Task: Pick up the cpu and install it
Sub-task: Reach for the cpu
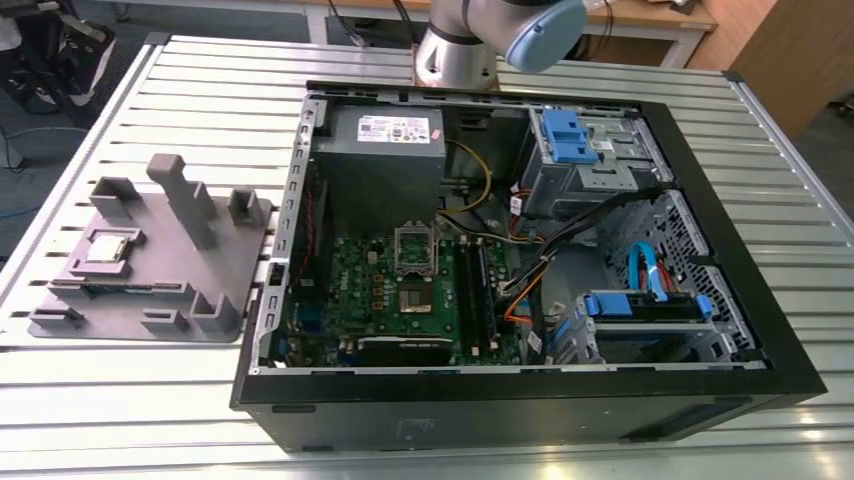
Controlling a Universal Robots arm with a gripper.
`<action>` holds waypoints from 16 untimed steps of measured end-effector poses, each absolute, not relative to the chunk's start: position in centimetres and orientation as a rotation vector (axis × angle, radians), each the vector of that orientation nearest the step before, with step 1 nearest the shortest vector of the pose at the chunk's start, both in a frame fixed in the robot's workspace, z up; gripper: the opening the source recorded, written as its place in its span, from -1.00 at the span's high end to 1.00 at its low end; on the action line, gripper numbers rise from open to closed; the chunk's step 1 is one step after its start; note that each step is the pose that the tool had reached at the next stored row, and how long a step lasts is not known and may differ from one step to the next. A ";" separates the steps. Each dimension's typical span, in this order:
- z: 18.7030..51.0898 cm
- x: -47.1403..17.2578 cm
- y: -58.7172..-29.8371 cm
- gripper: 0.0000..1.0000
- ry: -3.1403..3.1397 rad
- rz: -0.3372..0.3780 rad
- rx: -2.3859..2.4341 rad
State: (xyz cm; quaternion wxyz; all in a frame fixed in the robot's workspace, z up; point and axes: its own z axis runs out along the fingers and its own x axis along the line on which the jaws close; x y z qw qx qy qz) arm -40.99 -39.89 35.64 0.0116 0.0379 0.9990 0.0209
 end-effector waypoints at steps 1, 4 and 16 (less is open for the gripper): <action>35.5 -41.2 -39.9 0.79 3.116 0.065 0.118; 35.3 -41.8 -39.9 0.79 3.118 0.064 0.118; 35.0 -42.2 -39.9 0.79 3.119 0.063 0.118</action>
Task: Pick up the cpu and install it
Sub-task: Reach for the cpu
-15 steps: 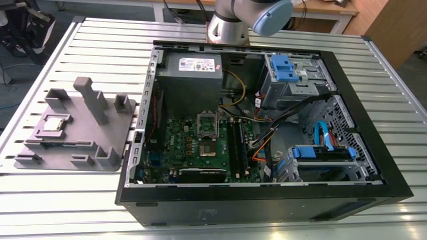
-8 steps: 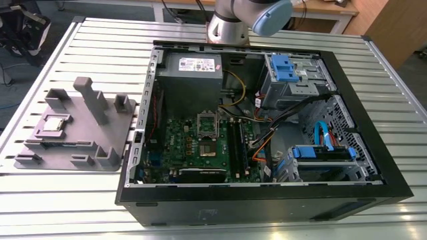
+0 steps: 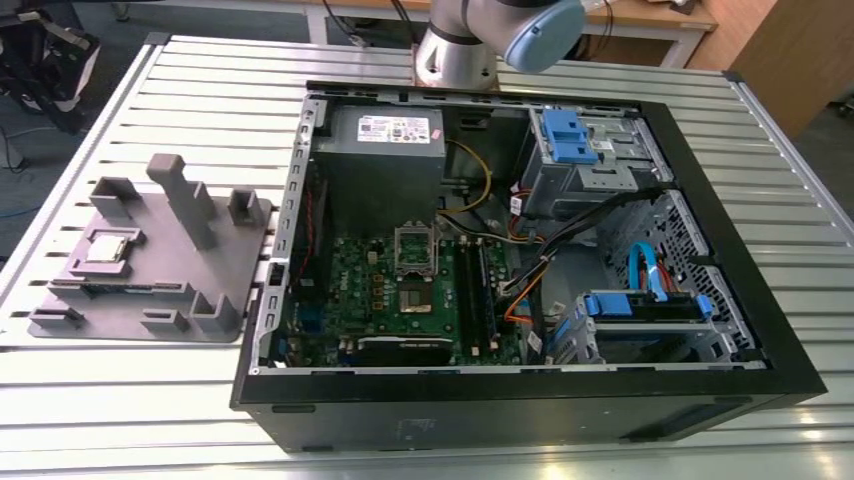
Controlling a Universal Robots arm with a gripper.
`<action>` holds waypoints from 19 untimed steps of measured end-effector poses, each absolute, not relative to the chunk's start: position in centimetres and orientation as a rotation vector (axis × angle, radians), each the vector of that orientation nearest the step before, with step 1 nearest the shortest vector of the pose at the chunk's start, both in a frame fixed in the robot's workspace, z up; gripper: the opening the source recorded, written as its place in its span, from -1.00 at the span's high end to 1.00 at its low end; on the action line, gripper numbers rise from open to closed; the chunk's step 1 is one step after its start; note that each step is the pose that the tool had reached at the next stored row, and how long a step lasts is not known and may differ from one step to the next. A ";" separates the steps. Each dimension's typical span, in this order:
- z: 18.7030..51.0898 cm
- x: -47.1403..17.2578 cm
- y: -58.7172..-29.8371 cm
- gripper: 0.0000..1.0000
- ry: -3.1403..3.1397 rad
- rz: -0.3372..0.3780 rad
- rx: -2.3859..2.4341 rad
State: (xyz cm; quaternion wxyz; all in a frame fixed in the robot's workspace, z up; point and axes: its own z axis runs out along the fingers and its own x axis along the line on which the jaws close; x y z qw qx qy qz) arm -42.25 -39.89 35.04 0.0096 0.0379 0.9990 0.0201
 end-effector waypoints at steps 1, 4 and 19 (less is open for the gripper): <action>35.0 -42.2 -39.9 0.79 3.119 0.063 0.118; 35.0 -42.3 -39.9 0.79 3.121 0.063 0.119; 34.9 -42.3 -39.9 0.79 3.131 0.062 0.119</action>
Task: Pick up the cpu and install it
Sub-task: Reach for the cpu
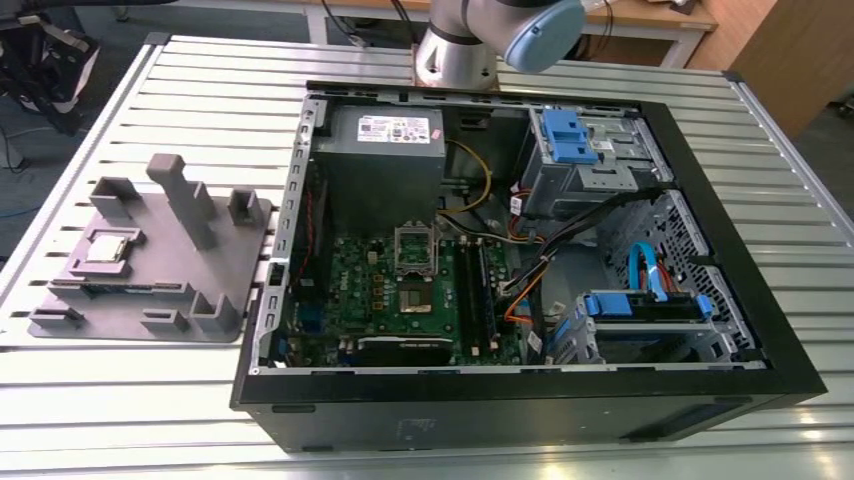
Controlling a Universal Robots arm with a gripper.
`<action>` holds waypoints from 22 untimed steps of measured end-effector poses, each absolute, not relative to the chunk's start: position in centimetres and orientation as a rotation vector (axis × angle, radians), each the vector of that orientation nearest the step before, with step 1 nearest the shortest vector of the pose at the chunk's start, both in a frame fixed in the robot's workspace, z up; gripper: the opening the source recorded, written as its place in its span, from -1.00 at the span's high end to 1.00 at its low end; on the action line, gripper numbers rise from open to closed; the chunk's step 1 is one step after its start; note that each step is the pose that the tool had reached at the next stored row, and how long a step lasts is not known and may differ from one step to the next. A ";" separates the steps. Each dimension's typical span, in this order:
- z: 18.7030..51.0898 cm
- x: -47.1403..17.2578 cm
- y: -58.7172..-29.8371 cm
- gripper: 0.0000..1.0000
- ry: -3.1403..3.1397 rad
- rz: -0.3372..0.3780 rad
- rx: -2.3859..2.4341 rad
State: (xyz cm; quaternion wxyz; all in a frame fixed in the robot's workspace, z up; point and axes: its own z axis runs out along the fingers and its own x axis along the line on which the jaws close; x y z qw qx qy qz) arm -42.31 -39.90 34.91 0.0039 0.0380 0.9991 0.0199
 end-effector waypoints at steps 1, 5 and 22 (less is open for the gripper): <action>34.8 -42.3 -39.9 0.79 3.131 0.062 0.119; 34.5 -42.6 -39.9 0.79 3.131 0.061 0.119; 32.6 -43.9 -39.9 0.79 3.133 0.050 0.119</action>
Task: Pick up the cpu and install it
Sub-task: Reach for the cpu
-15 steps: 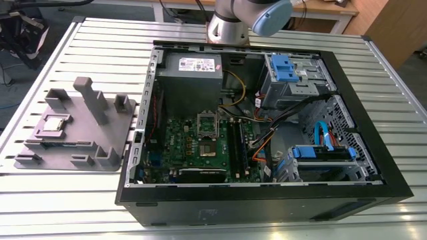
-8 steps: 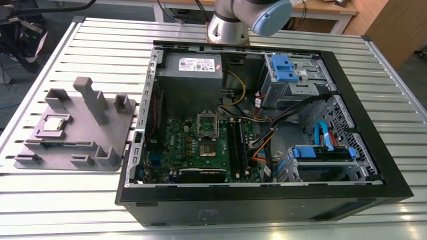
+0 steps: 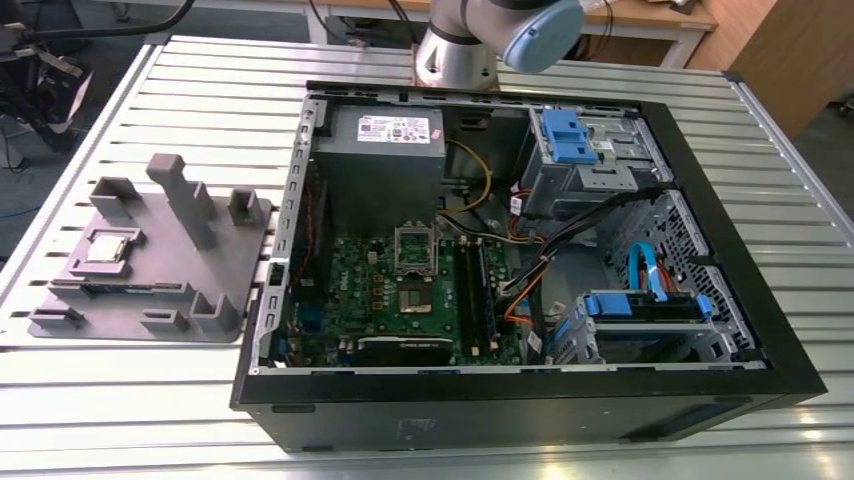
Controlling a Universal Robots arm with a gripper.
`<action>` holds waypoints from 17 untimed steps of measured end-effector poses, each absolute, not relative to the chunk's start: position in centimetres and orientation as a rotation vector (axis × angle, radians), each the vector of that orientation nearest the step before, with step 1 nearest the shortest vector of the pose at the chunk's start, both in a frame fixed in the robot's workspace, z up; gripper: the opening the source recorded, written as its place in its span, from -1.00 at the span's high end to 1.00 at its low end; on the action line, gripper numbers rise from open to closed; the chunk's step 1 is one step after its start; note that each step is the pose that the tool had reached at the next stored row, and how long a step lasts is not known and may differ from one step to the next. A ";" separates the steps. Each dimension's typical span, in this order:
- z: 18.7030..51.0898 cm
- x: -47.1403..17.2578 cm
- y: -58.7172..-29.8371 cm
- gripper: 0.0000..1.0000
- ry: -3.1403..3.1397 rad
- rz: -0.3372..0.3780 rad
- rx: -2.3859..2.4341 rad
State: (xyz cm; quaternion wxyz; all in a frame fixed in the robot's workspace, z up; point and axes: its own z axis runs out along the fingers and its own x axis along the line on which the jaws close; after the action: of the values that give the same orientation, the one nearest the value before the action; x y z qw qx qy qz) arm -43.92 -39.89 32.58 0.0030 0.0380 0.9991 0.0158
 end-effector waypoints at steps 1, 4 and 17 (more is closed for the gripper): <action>32.5 -44.0 -39.9 0.79 3.133 0.049 0.119; 32.2 -44.2 -39.9 0.79 3.134 0.047 0.119; 31.3 -45.1 -39.9 0.79 3.135 0.040 0.119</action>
State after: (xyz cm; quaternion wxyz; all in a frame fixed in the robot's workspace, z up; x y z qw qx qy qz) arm -45.15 -39.90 31.27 0.0023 0.0380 0.9992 0.0126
